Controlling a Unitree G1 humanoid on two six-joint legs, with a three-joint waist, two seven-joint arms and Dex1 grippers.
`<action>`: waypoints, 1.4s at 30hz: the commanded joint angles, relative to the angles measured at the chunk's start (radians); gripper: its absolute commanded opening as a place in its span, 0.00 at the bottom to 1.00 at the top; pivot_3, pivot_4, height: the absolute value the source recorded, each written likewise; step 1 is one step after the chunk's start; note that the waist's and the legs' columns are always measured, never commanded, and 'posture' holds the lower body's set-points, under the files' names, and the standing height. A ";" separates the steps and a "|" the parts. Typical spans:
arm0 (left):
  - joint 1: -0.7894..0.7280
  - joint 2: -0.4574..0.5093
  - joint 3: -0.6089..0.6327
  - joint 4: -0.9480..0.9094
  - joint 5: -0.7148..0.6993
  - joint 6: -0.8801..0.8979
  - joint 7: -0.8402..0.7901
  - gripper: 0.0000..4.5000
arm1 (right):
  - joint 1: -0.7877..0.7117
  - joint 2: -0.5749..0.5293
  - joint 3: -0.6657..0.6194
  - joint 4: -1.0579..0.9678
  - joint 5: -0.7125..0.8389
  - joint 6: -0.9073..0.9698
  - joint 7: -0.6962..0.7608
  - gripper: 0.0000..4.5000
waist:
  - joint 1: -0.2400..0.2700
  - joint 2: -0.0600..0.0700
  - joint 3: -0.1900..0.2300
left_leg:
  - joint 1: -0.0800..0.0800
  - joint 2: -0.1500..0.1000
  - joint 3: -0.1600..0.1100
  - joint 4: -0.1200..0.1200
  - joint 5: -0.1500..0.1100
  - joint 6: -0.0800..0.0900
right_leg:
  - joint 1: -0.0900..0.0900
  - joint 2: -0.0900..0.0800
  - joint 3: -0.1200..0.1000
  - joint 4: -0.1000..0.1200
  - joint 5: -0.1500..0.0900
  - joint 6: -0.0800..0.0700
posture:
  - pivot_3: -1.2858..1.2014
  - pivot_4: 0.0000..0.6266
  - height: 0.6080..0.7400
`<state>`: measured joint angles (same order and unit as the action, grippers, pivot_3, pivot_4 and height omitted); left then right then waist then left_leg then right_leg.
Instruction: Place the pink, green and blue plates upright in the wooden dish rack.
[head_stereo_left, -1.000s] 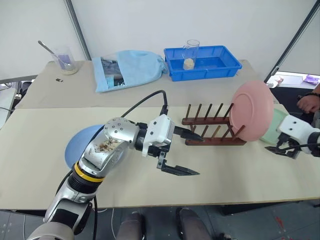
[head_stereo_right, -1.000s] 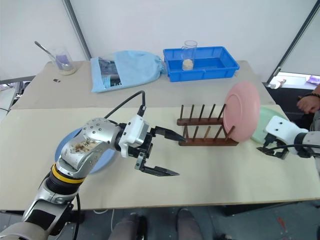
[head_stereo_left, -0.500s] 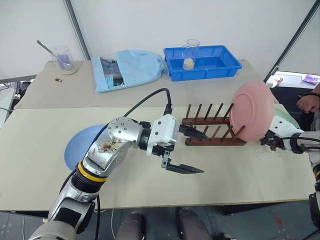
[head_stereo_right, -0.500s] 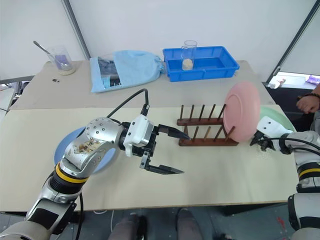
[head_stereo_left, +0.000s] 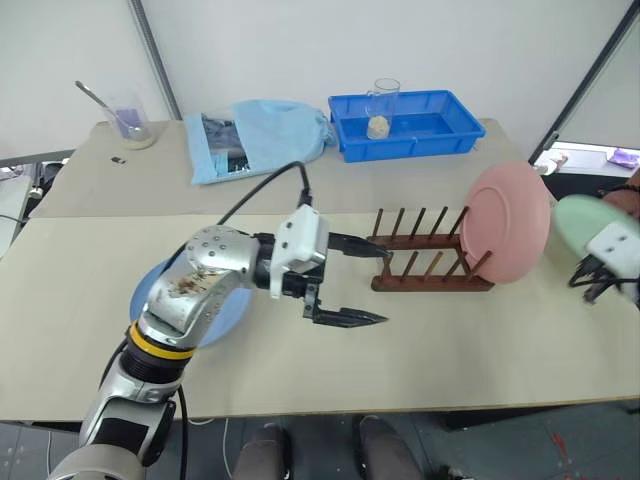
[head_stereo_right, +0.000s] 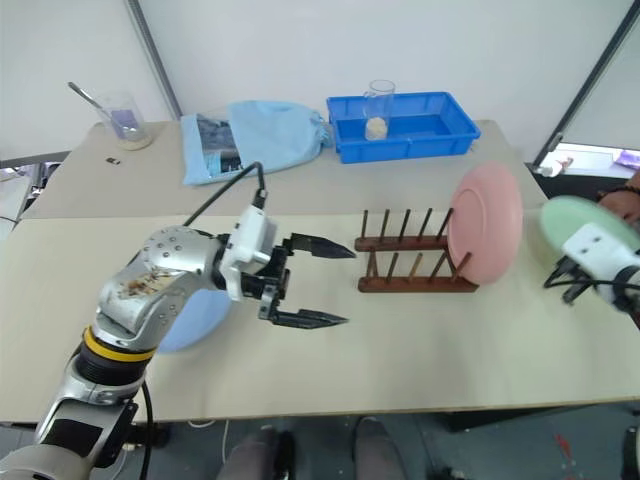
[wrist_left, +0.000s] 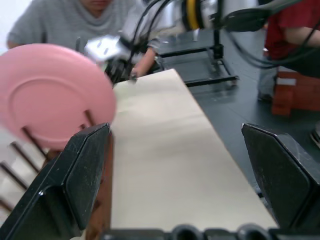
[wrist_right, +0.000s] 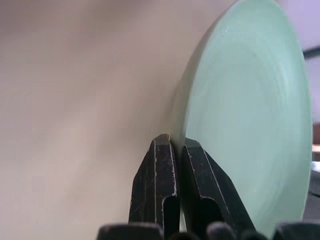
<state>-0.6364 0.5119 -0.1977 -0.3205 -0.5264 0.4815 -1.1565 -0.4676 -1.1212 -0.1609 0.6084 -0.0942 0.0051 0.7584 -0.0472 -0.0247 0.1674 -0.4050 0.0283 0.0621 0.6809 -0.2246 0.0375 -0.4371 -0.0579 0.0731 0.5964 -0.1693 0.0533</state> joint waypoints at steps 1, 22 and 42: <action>0.006 0.012 0.066 -0.047 -0.047 0.028 0.043 1.00 | -0.041 -0.005 -0.148 -0.273 0.123 0.061 -0.035 0.00 | -0.008 0.000 0.000 | 0.001 0.001 0.000 0.000 0.000 0.000 | 0.000 0.001 0.000 0.001 0.001 0.001 | 0.52 0.24 1.00; 0.101 0.123 0.116 -0.090 -0.052 0.053 0.084 1.00 | -0.051 0.380 -0.325 -0.962 1.314 0.970 -0.267 0.00 | 0.031 -0.002 0.001 | -0.002 0.005 -0.008 0.000 0.000 0.000 | -0.004 0.011 0.000 0.012 -0.007 -0.011 | 0.52 0.24 1.00; 0.100 0.118 0.095 -0.101 -0.058 0.050 0.080 1.00 | 0.060 0.271 -0.375 -0.869 1.438 1.012 -0.293 0.00 | 0.028 -0.003 0.001 | 0.000 0.006 -0.009 0.000 0.000 0.000 | -0.004 0.013 0.000 0.013 -0.008 -0.013 | 0.52 0.24 1.00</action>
<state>-0.5282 0.6317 -0.1074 -0.3846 -0.5737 0.5453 -1.0740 -0.4025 -0.8328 -0.4936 -0.2519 1.3193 1.0247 0.4548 -0.0194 -0.0273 0.1684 -0.4052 0.0346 0.0529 0.6806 -0.2247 0.0379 -0.4410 -0.0453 0.0731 0.6094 -0.1776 0.0407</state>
